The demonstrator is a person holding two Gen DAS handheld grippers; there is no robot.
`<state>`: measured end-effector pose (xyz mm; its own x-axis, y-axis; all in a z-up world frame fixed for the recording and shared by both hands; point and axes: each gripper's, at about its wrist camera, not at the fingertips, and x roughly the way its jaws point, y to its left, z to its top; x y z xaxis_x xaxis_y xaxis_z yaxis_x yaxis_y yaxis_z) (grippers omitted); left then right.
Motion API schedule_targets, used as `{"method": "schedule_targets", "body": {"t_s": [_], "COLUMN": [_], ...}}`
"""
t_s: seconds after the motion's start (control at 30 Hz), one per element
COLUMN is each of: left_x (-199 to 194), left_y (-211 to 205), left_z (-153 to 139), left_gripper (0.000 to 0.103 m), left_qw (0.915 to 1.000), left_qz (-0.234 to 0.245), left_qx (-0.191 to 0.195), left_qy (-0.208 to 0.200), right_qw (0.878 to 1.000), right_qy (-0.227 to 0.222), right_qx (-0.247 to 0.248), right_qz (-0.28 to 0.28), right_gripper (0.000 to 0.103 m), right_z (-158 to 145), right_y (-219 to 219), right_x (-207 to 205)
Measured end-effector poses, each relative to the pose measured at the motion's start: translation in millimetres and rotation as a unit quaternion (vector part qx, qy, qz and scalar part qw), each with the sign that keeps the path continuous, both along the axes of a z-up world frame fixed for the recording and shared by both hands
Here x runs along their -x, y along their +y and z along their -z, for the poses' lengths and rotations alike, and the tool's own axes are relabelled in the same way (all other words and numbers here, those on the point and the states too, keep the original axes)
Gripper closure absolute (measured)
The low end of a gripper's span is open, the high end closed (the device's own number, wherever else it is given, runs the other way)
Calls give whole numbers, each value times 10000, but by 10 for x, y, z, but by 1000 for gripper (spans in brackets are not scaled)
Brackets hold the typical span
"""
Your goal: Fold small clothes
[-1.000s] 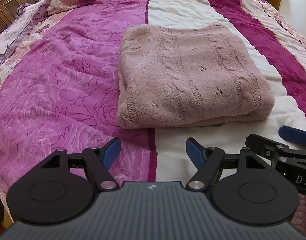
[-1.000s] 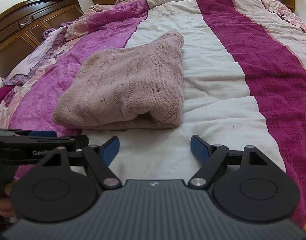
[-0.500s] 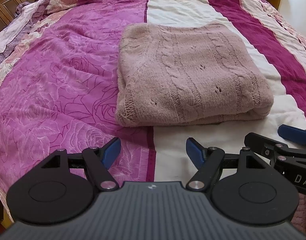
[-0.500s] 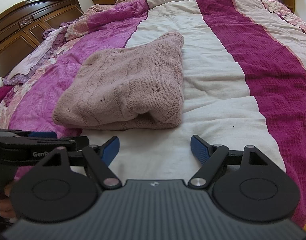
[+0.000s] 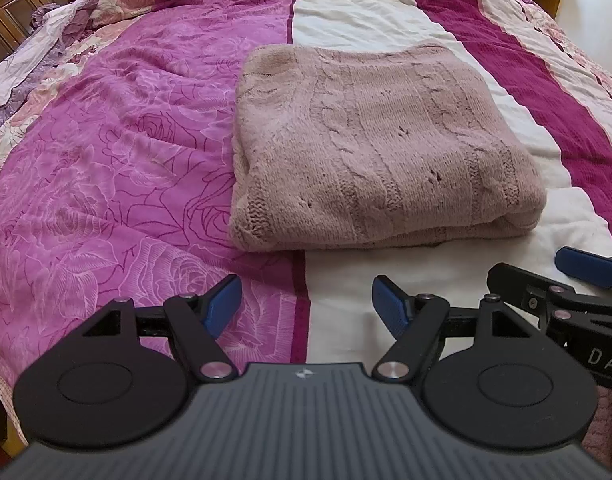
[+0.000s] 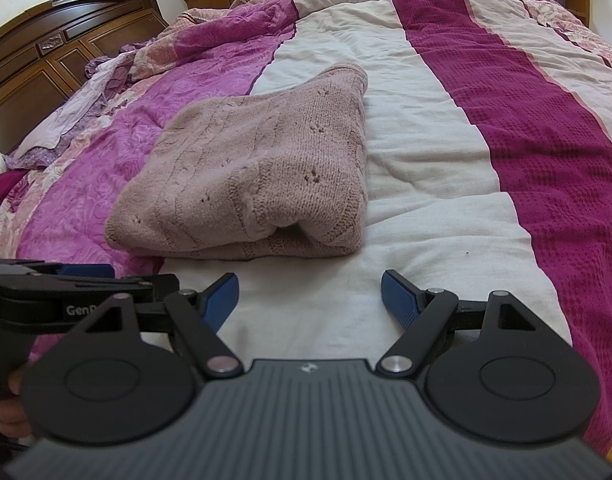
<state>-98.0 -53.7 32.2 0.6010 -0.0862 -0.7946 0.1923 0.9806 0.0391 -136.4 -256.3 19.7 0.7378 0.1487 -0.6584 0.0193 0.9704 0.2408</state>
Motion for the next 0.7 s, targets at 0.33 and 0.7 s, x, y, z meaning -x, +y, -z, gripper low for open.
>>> {"method": "schedule_targets", "body": {"t_s": [0.33, 0.7], "left_x": [25, 23], "left_y": [-5, -6], "left_z": [30, 26], "left_gripper": [25, 25], "left_qw": [10000, 10000], "left_qz": [14, 20], "left_qx": [15, 62], "left_qy": [16, 57], "right_qw": [10000, 10000], "right_qy": [-1, 0], "right_qx": [3, 7], "right_qz": [0, 0], "right_gripper": [23, 23], "right_z": [0, -1], "right_y": [1, 2], "right_x": [0, 1]}}
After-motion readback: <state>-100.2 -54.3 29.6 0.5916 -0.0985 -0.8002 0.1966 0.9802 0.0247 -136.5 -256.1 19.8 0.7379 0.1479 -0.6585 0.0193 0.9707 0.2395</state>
